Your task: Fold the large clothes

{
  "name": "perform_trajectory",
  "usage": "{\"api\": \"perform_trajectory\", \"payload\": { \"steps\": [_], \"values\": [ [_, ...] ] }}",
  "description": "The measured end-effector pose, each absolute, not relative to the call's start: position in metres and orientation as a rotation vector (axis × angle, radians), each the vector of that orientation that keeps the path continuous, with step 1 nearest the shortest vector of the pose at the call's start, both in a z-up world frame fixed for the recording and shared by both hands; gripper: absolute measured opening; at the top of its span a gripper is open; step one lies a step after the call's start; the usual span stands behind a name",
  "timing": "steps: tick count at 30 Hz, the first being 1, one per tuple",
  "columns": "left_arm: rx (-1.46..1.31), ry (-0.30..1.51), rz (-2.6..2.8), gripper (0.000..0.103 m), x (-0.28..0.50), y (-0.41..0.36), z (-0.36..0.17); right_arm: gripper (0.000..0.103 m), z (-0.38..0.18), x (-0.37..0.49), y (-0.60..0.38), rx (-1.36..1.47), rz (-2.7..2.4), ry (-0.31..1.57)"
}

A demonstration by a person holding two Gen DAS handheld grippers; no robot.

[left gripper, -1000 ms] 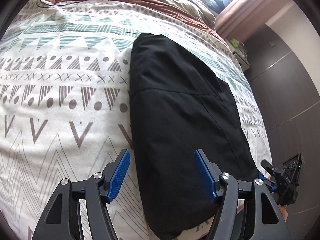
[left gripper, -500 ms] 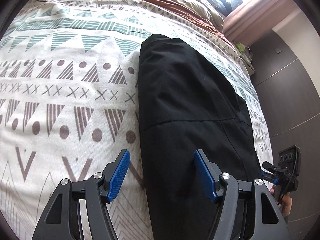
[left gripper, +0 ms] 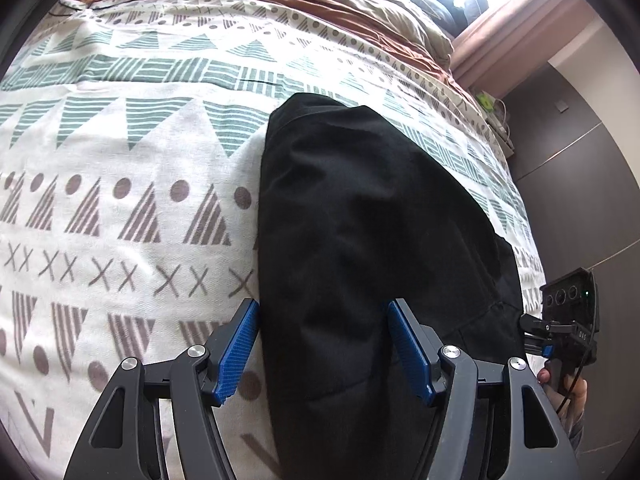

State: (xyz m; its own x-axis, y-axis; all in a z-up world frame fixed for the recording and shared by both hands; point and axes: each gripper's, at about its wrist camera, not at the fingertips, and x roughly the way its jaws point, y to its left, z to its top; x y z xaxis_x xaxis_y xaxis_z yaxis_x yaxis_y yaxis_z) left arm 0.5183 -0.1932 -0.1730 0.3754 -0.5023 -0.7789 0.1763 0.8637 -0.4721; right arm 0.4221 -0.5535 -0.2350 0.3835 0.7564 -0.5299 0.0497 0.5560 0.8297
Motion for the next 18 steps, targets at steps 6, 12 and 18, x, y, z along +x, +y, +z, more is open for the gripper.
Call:
{"api": "perform_trajectory", "payload": {
  "steps": [6,12,18],
  "values": [
    [-0.353,1.113,-0.441,0.068,0.523,-0.203,-0.171,0.072,-0.238,0.443,-0.548,0.883,0.564,1.109],
    [-0.408,1.094,-0.445,0.067,0.528,-0.195,-0.172,0.046,-0.239,0.456,-0.538,0.847,0.514,1.119],
    [-0.500,1.155,-0.441,0.058,0.527,-0.178,-0.189,0.023,-0.234,0.449,-0.539,0.817,0.503,1.081]
  ]
}}
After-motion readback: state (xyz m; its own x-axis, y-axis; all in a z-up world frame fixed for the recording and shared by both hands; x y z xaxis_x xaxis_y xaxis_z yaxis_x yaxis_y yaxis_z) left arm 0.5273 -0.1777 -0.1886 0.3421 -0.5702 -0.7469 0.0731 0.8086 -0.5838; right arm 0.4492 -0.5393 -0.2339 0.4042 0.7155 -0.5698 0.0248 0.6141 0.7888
